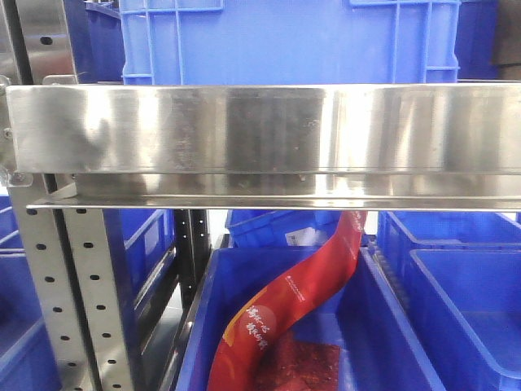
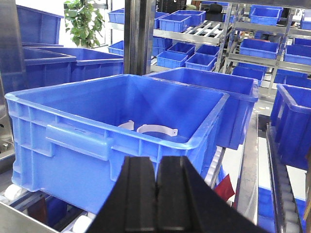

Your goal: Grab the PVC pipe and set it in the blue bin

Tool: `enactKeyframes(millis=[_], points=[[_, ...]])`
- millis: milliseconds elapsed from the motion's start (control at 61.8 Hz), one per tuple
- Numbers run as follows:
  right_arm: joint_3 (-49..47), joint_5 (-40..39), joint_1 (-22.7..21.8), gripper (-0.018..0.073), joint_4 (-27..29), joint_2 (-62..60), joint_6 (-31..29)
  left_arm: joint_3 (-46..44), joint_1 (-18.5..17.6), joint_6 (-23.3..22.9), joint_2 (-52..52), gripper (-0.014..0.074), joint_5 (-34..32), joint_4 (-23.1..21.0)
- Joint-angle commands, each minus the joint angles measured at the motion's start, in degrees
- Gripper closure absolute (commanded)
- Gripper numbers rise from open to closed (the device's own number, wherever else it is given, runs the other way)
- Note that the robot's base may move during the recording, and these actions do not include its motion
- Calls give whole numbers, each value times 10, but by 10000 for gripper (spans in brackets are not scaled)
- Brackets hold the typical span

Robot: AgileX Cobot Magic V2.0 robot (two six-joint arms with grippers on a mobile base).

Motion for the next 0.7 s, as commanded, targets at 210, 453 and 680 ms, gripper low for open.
enactKeyframes(millis=[210,453,680], points=[[1,-9,-3,722,-5,-3,0,55,3,66,-3,707,-91,-5],[1,-9,-3,722,-5,-3,0,55,3,66,-3,707,-102,15],[1,-9,-3,722,-5,-3,0,55,-6,66,-3,707,-98,29]])
